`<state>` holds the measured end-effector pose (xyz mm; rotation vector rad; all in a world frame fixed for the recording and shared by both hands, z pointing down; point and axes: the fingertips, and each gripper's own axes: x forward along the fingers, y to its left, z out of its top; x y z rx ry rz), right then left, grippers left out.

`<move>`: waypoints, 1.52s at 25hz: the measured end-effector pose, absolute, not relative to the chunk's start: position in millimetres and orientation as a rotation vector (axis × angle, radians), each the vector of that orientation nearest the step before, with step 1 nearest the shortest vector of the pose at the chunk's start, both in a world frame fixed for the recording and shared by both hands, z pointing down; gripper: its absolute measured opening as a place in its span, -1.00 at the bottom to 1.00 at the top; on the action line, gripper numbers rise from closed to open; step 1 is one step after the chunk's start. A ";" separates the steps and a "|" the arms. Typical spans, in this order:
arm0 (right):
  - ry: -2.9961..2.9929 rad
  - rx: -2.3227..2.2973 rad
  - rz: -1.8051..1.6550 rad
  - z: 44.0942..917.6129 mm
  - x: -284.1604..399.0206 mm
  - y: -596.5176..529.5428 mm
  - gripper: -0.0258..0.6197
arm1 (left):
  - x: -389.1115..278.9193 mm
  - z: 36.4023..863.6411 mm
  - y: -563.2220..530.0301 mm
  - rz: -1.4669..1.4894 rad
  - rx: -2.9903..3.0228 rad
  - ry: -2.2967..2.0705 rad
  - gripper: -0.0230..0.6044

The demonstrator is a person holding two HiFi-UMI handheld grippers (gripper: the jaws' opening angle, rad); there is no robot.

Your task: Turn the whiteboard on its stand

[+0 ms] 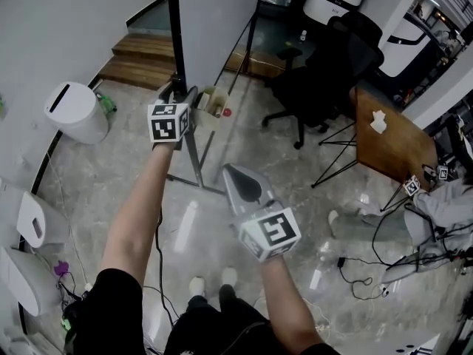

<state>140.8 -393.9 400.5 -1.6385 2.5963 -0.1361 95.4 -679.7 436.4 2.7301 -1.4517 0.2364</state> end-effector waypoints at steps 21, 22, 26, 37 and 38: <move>2.563 -1.678 -0.104 380.8 117.7 -412.3 -0.90 | 89.0 438.3 -652.8 0.230 2.691 -1.448 -0.33; 2.566 -1.677 -0.105 381.5 115.5 -410.5 -0.90 | 87.0 439.0 -648.1 0.232 2.690 -1.448 -0.33; 2.578 -1.668 -0.114 386.5 103.5 -401.1 -0.90 | 77.6 439.8 -632.5 0.241 2.679 -1.454 -0.33; 2.586 -1.656 -0.115 378.1 98.3 -378.6 -0.90 | 66.7 438.3 -598.2 0.259 2.663 -1.458 -0.33; 2.584 -1.657 -0.114 376.9 97.0 -375.9 -0.90 | 64.4 438.4 -594.2 0.259 2.663 -1.457 -0.33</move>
